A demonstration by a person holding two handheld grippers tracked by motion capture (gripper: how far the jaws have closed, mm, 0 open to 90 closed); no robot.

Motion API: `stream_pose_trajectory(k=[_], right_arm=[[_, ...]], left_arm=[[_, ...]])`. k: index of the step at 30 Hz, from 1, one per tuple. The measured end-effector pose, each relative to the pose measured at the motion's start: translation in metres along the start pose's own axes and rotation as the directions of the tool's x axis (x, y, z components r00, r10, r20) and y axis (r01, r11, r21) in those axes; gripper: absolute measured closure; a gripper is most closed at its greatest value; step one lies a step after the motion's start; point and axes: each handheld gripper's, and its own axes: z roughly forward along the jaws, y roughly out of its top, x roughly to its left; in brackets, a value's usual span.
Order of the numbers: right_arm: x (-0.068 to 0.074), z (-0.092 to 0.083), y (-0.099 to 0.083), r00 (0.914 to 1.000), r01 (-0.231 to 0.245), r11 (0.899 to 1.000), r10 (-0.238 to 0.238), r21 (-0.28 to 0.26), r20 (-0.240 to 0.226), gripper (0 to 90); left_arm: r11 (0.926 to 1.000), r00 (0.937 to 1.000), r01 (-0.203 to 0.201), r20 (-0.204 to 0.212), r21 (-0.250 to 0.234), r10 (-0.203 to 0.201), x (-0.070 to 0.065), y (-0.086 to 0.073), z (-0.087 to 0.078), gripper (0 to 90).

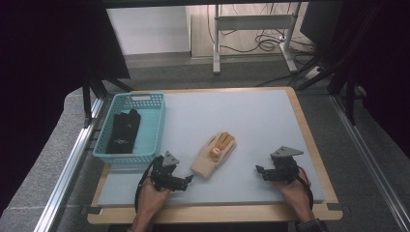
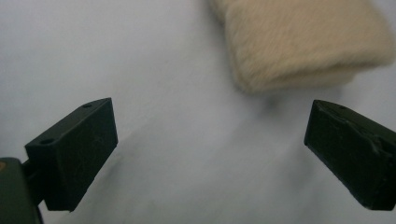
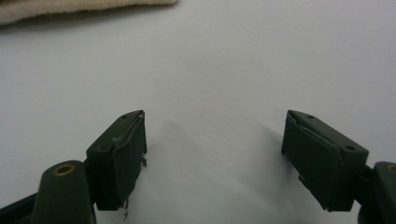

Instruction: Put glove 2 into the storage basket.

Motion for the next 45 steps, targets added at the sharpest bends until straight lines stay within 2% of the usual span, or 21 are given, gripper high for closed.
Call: stream_pose_trajectory(k=[2, 7, 10, 14, 15, 22, 28, 30, 33, 37, 41, 45], right_arm=[[0.000, 0.000, 0.000, 1.0000, -0.001, 1.000, 0.001, 0.001, 0.000, 21.0], [0.000, 0.000, 0.000, 1.0000, -0.002, 1.000, 0.002, 0.001, 0.001, 20.8], [0.000, 0.000, 0.000, 1.0000, -0.003, 1.000, 0.003, 0.002, 0.001, 20.7], [0.000, 0.000, 0.000, 1.0000, -0.003, 1.000, 0.003, 0.002, 0.001, 20.7], [0.000, 0.000, 0.000, 1.0000, -0.004, 1.000, 0.004, 0.003, 0.001, 20.7], [0.000, 0.000, 0.000, 1.0000, -0.002, 1.000, 0.002, 0.003, 0.001, 20.7], [0.000, 0.000, 0.000, 1.0000, -0.004, 1.000, 0.004, 0.003, 0.000, 20.7], [0.000, 0.000, 0.000, 1.0000, -0.004, 1.000, 0.004, 0.003, 0.000, 20.7], [0.000, 0.000, 0.000, 1.0000, -0.004, 1.000, 0.004, 0.004, 0.000, 20.7], [0.000, 0.000, 0.000, 1.0000, -0.003, 1.000, 0.003, 0.003, 0.001, 20.7], [0.000, 0.000, 0.000, 1.0000, -0.004, 1.000, 0.004, 0.004, 0.000, 20.7], [0.000, 0.000, 0.000, 1.0000, -0.004, 1.000, 0.004, 0.004, 0.001, 20.7]], left_arm=[[0.9999, 0.9999, -0.010, 0.000, 0.003, 0.010, -0.002, 0.009, -0.002, 2.4], [0.9999, 0.9989, -0.008, 0.045, 0.012, 0.008, -0.009, 0.033, -0.002, 1.3], [0.9994, 0.9981, -0.011, 0.062, 0.033, 0.009, -0.013, 0.048, 0.005, 0.4], [0.9982, 0.9956, 0.006, 0.093, 0.060, -0.011, -0.016, 0.067, 0.020, 0.3], [0.9974, 0.9953, -0.001, 0.096, 0.073, -0.006, -0.018, 0.071, 0.025, 0.0], [0.9858, 0.9977, -0.029, 0.064, 0.166, 0.018, -0.031, 0.086, 0.062, 0.0], [0.9722, 0.9991, -0.042, 0.001, 0.231, 0.043, -0.036, 0.087, 0.085, 2.7], [0.9714, 0.9987, -0.050, 0.018, 0.232, 0.047, -0.038, 0.088, 0.085, 8.2], [0.9671, 0.9970, -0.075, 0.037, 0.243, 0.068, -0.043, 0.091, 0.081, 26.0], [0.9605, 0.9965, -0.081, 0.041, 0.266, 0.072, -0.048, 0.096, 0.079, 45.5], [0.9618, 0.9961, -0.078, 0.061, 0.262, 0.064, -0.046, 0.096, 0.077, 60.4], [0.9666, 0.9951, -0.083, 0.073, 0.243, 0.067, -0.042, 0.095, 0.072, 68.4]])
